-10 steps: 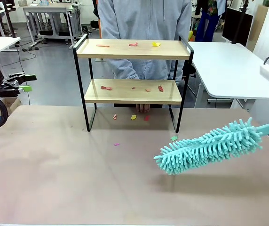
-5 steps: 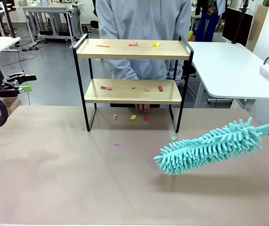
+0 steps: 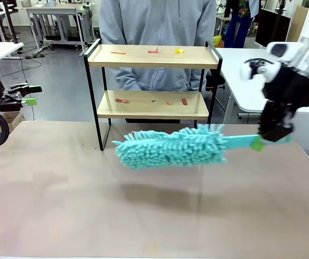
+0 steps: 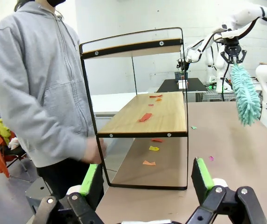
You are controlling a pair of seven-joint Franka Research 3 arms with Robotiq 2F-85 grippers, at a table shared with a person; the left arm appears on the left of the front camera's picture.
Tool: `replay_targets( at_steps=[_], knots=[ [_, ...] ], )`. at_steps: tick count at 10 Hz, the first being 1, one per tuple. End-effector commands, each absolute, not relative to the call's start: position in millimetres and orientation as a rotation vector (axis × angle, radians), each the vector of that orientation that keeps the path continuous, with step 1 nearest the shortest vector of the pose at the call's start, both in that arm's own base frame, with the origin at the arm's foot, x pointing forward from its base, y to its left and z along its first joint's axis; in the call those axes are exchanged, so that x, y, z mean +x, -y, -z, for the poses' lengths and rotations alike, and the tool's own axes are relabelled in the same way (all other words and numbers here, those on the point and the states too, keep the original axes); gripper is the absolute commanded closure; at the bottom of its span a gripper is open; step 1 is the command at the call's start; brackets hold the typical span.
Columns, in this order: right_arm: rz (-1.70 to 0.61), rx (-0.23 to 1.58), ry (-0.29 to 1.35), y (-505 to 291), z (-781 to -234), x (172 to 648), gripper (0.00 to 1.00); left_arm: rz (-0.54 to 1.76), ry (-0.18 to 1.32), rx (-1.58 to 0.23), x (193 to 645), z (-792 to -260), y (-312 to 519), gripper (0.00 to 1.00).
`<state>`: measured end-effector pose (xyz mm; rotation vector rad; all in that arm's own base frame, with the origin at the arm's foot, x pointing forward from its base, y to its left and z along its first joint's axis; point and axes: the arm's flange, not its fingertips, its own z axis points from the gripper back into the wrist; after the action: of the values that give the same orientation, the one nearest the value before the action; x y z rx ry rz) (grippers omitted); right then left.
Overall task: Clean the shelf.
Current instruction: Clean the specific section of the Shelf indicated by the human with the Duster.
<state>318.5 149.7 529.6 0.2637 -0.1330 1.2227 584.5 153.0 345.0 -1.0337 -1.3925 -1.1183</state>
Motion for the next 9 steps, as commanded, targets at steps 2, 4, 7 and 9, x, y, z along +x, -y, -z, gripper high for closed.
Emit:
replay_targets(
  at_steps=[2,4,7,9],
  knots=[
    [-1.007,0.316,0.185,-217,-525,297,0.87,1.126,1.4,-1.023,584,-348,-152,0.0],
    [-0.846,0.313,0.145,-261,-510,287,0.87,1.126,1.4,-1.023,584,-348,-152,0.0],
    [-0.862,0.286,0.134,-259,-512,284,0.87,1.126,1.4,-1.023,584,-348,-152,0.0],
    [-0.862,0.286,0.134,-259,-512,284,0.87,1.126,1.4,-1.023,584,-348,-152,0.0]
  ],
)
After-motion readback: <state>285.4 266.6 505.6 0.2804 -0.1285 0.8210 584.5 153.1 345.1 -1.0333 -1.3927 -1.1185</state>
